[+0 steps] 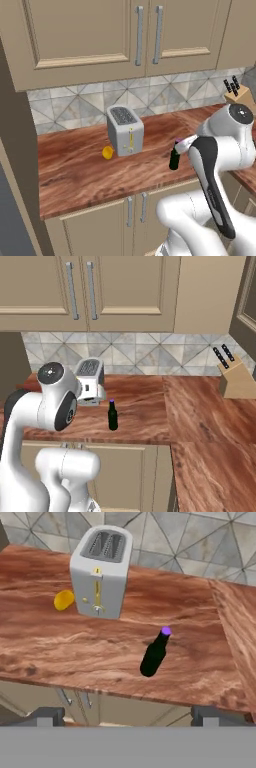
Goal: Place the beer on the top shelf of the fridge to keep it out of children's reach, and place the eggplant and mango on lower shelves for easy access.
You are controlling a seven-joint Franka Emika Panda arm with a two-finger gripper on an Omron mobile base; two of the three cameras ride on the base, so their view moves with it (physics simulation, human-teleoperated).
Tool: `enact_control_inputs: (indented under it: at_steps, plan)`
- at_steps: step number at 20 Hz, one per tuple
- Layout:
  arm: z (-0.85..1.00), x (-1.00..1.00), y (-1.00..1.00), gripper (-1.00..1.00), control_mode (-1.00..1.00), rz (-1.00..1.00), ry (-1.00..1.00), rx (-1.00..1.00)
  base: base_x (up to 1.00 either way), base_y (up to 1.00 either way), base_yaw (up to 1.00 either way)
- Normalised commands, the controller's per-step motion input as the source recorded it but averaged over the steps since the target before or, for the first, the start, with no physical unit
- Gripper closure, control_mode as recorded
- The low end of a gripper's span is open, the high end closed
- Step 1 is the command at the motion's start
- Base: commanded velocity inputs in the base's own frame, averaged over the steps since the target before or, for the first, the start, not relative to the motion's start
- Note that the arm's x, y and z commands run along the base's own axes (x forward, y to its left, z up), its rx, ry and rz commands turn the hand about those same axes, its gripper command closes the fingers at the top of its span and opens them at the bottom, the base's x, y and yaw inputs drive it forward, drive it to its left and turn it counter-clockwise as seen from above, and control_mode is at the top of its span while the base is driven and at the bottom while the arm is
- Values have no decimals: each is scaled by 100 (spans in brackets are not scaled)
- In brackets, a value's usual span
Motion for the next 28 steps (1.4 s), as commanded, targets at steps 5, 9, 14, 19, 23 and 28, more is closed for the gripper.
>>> enact_control_inputs:
  at_steps: [5, 9, 14, 19, 23, 28]
  plan:
    - [-38, 18, -65, -100, -100, 0, 0, 0, 0, 0, 0]
    - [-39, 18, -57, -100, -100, 11, -2, 7, 0, 0, 0]
    - [-51, 33, -23, -100, -100, 26, -17, 19, 0, 0, 0]
    - [-14, 33, -14, -100, -100, 16, -18, 20, 0, 0, 0]
    - [-9, 43, 0, -100, -100, 21, -12, 17, 0, 0, 0]
    - [-12, 39, 5, -100, -100, 24, -10, 15, 0, 0, 0]
